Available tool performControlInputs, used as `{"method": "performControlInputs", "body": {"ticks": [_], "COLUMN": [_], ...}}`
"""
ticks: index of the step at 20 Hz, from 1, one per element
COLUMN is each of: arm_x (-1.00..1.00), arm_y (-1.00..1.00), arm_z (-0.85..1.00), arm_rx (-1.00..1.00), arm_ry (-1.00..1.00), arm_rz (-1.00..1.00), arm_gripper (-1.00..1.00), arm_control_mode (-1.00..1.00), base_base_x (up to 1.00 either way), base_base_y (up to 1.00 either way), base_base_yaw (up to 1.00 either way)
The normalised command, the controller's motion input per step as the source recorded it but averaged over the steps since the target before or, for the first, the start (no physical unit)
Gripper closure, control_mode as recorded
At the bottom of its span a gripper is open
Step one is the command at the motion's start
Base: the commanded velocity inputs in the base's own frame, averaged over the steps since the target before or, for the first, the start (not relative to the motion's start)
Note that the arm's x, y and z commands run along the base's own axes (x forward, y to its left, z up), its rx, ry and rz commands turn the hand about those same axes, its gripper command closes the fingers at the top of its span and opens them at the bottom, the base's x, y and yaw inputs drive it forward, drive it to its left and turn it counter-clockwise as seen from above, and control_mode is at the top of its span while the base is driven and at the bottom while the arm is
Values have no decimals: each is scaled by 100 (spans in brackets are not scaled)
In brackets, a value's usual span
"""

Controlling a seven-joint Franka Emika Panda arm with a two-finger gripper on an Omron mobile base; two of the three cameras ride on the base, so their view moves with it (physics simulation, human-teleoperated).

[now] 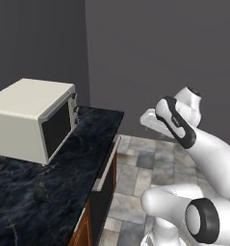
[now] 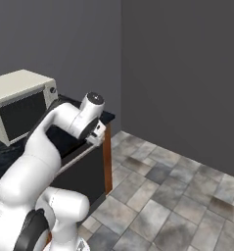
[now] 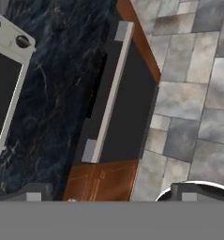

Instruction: Open the dishwasher door and pull out the top rack.

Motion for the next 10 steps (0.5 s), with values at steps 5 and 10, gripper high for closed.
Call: {"method": "performControlInputs", "body": {"ticks": [5, 10], "arm_x": [42, 31], "arm_y": [-5, 0], "arm_z": [-60, -51], "arm_rx": [19, 14], "arm_ry": [2, 1], "arm_rz": [-6, -2], "arm_gripper": [-100, -100], "arm_control_mode": [-100, -100], "base_base_x": [0, 0], "base_base_y": [0, 0], "base_base_yaw": [0, 0]}}
